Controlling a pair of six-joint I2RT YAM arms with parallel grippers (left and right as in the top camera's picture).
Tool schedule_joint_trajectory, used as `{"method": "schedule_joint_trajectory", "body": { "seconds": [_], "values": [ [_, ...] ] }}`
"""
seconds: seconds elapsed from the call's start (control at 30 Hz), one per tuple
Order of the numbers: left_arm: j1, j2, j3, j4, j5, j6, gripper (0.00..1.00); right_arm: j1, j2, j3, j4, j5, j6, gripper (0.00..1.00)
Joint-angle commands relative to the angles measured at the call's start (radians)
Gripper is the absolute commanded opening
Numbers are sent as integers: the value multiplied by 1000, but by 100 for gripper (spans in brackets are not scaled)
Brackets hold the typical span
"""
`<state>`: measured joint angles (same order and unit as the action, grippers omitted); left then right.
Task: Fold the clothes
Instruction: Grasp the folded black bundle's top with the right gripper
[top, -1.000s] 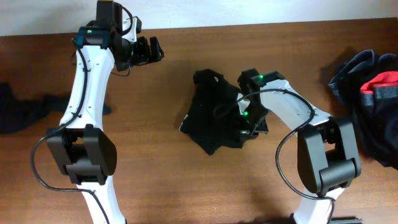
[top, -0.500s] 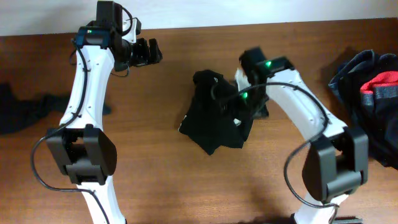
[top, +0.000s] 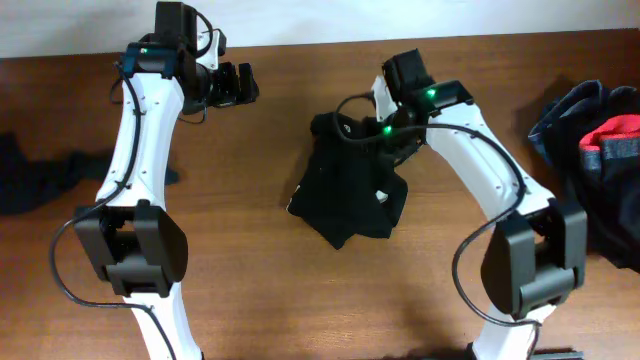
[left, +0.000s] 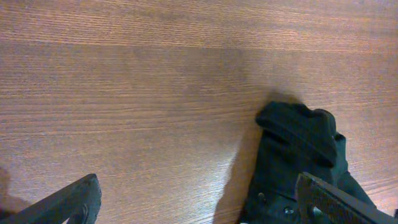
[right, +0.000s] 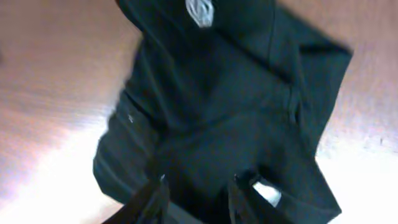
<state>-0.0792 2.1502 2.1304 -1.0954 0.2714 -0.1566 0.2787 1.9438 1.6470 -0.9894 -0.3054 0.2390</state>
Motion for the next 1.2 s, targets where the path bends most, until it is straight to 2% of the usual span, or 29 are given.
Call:
{"method": "schedule_joint_trajectory", "body": {
  "seconds": [0.0,0.1,0.2,0.37,0.47,0.67,0.7,0.9,1.17],
  "values": [
    [1,-37,14,2,-10,17,99,5,0,5,-43,-34,-39,37],
    [1,-37,14,2,-10,17,99,10,0,5,-79,-117,-77,45],
    [1,-37,14,2,-10,17,99,21,0,5,-89,-140,-78,66],
    [1,-37,14,2,-10,17,99,51,0,-13,-97,-130,-112,67],
    [1,-37,14,2,-10,17,99,68,1,-42,-94,-123,-131,57],
    [1,-37,13,1,-10,17,99,57,6,-83,-92,-53,-126,8],
    [1,-37,13,-1,-10,17,99,54,6,-85,-92,-39,-121,4],
    [1,-37,13,-12,-11,18,99,26,6,-98,-115,66,-45,4],
    [1,-37,13,-16,-16,32,99,22,6,-149,-120,70,-20,4]
  ]
}}
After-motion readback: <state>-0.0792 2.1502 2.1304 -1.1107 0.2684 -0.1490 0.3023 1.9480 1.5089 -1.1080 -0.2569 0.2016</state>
